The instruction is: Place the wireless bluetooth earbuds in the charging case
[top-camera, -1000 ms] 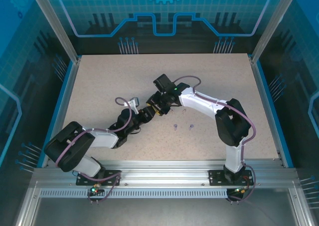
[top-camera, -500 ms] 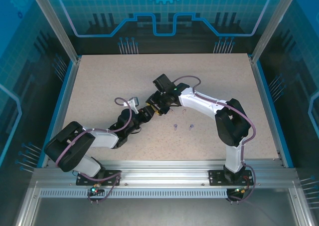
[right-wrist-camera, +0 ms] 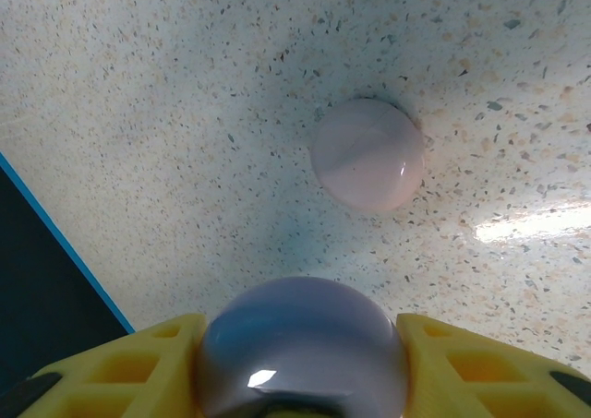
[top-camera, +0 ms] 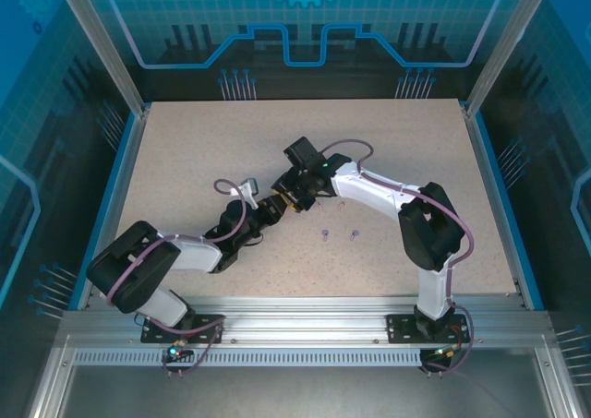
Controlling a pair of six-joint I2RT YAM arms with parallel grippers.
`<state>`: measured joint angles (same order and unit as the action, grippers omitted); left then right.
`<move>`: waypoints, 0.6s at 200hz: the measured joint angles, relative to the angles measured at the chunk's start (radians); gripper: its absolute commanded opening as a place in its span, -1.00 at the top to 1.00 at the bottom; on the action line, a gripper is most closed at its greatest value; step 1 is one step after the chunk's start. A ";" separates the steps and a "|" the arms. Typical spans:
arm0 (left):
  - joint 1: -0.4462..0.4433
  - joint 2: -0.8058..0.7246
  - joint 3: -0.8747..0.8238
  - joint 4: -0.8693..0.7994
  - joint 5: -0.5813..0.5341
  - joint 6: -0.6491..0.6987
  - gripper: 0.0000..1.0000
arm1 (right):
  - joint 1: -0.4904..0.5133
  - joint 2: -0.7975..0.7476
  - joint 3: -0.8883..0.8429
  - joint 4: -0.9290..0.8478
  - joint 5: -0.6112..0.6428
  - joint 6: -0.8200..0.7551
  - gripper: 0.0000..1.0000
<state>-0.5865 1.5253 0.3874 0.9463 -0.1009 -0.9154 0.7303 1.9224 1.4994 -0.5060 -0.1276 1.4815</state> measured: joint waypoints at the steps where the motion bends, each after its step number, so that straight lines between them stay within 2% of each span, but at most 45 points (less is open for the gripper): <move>1: 0.000 0.000 0.001 -0.001 0.000 0.000 0.68 | 0.000 0.000 0.000 0.000 0.000 0.000 0.02; 29: 0.000 0.000 0.004 -0.006 0.000 0.000 0.76 | 0.000 0.000 0.000 0.002 0.004 0.002 -0.03; 67: 0.000 0.000 0.010 -0.025 0.003 0.001 0.79 | -0.003 0.000 0.000 0.005 -0.022 -0.001 -0.42; 96: 0.000 0.000 0.010 -0.050 0.016 0.002 0.79 | -0.044 -0.018 -0.001 0.004 -0.036 -0.015 -0.46; 120: 0.000 -0.001 0.014 -0.090 0.048 0.017 0.79 | -0.124 -0.114 -0.024 -0.016 -0.010 -0.050 -0.53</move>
<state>-0.5865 1.5242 0.4019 0.8558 -0.0528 -0.8982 0.6060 1.8088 1.4754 -0.5217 -0.1375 1.4311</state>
